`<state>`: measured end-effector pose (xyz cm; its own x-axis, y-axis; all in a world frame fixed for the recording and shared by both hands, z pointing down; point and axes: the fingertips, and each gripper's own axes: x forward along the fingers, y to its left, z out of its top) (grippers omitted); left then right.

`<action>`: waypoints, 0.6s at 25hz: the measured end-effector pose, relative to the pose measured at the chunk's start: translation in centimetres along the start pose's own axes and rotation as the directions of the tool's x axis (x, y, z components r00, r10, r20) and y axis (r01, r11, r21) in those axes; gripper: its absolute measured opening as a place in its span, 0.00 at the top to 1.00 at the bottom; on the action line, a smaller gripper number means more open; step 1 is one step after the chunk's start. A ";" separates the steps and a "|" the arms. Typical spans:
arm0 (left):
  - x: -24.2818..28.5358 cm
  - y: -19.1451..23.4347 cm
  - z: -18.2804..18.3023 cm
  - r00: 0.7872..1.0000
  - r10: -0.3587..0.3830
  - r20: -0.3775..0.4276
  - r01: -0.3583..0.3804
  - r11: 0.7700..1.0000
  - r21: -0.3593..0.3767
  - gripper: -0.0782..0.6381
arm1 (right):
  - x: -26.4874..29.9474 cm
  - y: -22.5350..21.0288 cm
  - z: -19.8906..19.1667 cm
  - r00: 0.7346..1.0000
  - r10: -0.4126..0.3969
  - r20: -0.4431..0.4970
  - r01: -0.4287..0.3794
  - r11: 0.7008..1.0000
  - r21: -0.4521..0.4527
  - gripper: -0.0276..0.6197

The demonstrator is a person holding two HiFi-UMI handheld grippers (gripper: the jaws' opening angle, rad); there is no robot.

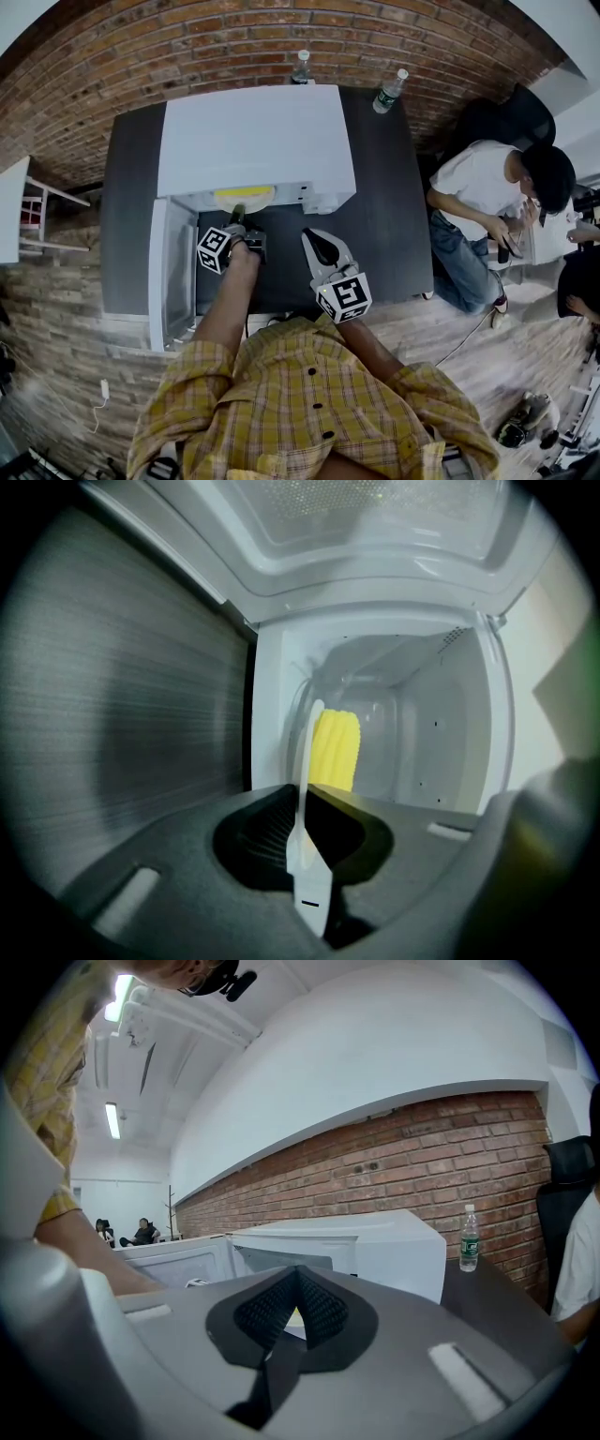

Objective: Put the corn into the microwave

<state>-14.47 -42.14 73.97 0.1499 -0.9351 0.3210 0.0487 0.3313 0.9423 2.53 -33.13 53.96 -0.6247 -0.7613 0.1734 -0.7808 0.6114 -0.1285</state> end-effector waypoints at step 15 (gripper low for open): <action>0.4 0.6 0.1 0.992 0.124 0.009 -0.124 0.992 -0.011 0.72 | -0.4 -0.1 -0.1 1.000 0.007 -0.006 -0.007 1.000 -0.008 0.95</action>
<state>-14.45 -42.33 74.67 0.1457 -0.8878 0.4366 0.0400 0.4462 0.8940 2.85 -32.85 54.02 -0.6302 -0.7557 0.1783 -0.7762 0.6185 -0.1222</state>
